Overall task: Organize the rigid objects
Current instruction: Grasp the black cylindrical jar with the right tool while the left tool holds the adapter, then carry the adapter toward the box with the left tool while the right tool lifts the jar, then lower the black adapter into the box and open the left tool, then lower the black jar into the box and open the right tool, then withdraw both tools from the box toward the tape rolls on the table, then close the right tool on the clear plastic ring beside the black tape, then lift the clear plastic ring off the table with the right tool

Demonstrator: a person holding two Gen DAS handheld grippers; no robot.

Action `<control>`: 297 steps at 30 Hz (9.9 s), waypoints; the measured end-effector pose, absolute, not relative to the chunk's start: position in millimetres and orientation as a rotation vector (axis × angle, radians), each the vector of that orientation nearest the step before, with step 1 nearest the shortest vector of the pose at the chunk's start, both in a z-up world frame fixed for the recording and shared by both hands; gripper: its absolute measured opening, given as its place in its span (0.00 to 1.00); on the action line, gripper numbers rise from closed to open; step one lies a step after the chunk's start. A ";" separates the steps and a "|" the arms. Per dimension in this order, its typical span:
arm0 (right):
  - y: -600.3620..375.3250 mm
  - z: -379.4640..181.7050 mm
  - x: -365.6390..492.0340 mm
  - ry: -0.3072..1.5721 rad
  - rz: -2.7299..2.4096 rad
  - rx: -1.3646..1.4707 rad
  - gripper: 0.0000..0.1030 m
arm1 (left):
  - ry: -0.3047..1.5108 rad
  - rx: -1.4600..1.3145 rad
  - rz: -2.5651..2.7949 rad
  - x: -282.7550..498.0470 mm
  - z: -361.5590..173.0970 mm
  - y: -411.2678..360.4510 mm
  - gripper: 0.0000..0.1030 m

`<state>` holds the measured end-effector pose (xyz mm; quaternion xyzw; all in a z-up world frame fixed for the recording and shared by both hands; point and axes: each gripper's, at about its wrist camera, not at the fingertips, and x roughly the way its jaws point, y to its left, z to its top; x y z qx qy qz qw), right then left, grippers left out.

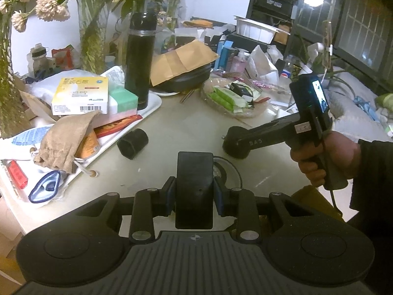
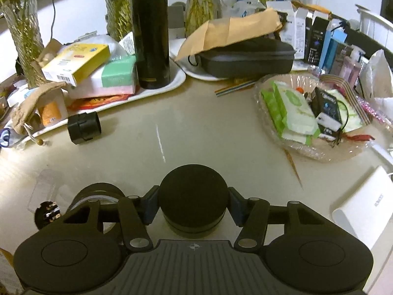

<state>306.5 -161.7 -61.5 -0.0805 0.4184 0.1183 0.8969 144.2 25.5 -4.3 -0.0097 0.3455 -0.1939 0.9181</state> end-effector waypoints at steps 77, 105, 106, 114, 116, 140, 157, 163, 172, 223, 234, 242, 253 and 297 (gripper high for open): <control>-129.9 12.9 69.2 0.893 0.457 -0.103 0.58 | 0.798 0.018 -0.310 34.1 16.2 19.6 0.50; -137.8 16.3 65.7 0.852 0.431 -0.139 0.96 | 0.790 0.031 -0.309 37.6 12.4 23.8 0.50; -138.4 16.1 65.7 0.854 0.429 -0.136 0.97 | 0.790 0.032 -0.308 38.4 12.3 23.3 0.50; -138.9 16.1 68.2 0.853 0.426 -0.130 1.00 | 0.782 0.025 -0.310 45.7 12.9 22.2 0.50; -139.4 16.3 69.3 0.856 0.422 -0.126 1.00 | 0.779 0.031 -0.308 47.2 12.8 21.8 0.50; -147.9 10.8 112.3 0.864 0.362 -0.111 1.00 | 0.790 0.017 -0.272 82.5 7.3 30.4 0.50; -154.3 10.4 132.8 0.871 0.348 -0.108 1.00 | 0.804 0.010 -0.275 97.1 4.1 29.9 0.50; -154.2 10.5 140.4 0.869 0.347 -0.120 1.00 | 0.799 0.010 -0.283 102.8 3.3 26.5 0.50; -152.7 7.4 160.0 0.875 0.346 -0.136 1.00 | 0.798 0.001 -0.281 110.1 0.9 24.7 0.50; -82.2 -74.1 290.5 1.138 0.379 -0.288 1.00 | 0.804 -0.056 -0.241 115.4 -8.7 41.5 0.50; -82.2 -83.8 298.4 1.185 0.349 -0.299 1.00 | 0.803 -0.064 -0.241 114.2 -7.7 42.4 0.50; -85.2 -86.1 300.3 1.201 0.341 -0.268 1.00 | 0.809 -0.094 -0.231 115.6 -8.0 46.1 0.50; -92.4 -77.8 293.9 1.175 0.333 -0.232 0.89 | 0.810 -0.080 -0.215 116.4 -8.7 45.2 0.50; -172.9 3.1 195.6 0.840 0.319 -0.082 0.88 | 0.910 -0.003 -0.243 147.2 -13.1 16.8 0.50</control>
